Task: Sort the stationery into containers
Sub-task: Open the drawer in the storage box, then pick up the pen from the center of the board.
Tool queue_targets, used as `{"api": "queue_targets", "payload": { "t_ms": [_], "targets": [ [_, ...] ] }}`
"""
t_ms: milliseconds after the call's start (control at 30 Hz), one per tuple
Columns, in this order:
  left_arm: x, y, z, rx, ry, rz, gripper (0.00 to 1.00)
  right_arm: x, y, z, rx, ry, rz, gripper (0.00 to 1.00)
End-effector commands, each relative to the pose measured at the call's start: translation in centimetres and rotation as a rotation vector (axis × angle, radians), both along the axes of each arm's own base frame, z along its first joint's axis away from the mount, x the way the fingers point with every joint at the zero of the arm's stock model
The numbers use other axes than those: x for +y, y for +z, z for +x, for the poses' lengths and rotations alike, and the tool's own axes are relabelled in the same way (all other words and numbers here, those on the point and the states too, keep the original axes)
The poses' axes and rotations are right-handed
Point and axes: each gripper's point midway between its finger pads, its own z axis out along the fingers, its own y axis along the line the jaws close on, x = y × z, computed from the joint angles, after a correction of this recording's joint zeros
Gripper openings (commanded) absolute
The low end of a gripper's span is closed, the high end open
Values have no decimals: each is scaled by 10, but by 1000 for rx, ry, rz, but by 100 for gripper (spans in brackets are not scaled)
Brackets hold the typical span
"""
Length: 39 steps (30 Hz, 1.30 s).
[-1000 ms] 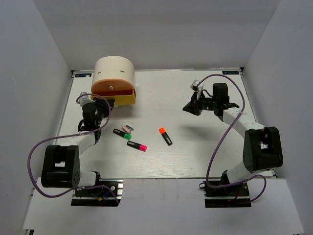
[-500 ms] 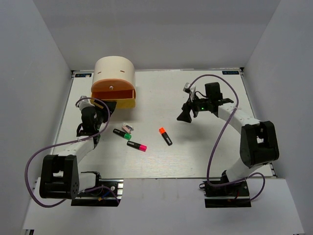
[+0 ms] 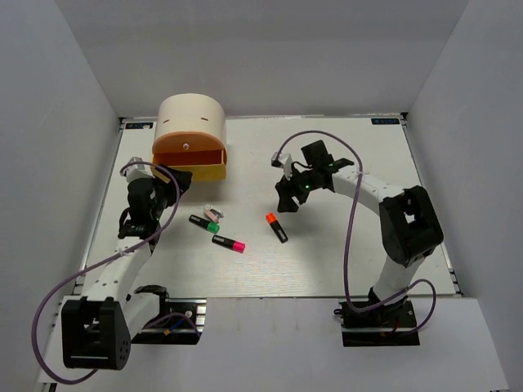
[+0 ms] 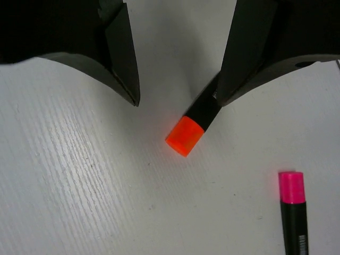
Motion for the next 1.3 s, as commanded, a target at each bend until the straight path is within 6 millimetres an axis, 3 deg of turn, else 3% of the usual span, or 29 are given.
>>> {"api": "queue_targets", "payload": {
  "t_ms": [0,33,100,233,500,733,867,1067,1100,1200,1233,1267],
  "targets": [
    [5,1,-18,90,-28,110,86,3,-11,14,-30,-115,-96,64],
    [7,6,-20,99,-16,115,84,10,-18,5,-11,-103,-118,60],
    [9,-2,-29,154,-10,121,82,13,-23,5,-15,-124,-153,56],
    [11,-17,-52,258,5,102,75,20,-43,-5,5,-144,-249,55],
    [11,-36,-80,312,51,25,72,33,-55,-24,41,-168,-311,56],
    [10,-48,-87,353,77,-24,75,26,-70,-31,20,-214,-406,60],
    [9,-54,-88,364,91,-53,75,20,-74,-33,4,-213,-439,52],
    [6,-61,-91,380,111,-109,75,15,-65,-28,-68,-171,-433,22],
    [6,-65,-93,389,111,-108,75,17,-63,-30,-72,-156,-421,13],
    [3,-67,-94,392,124,-159,75,27,-38,-27,-114,-94,-342,0],
    [3,-65,-92,380,123,-161,75,31,-13,-21,-172,-75,-283,0],
    [0,-69,-94,393,119,-181,75,36,-3,-21,-209,-32,-251,0]
  ]
}}
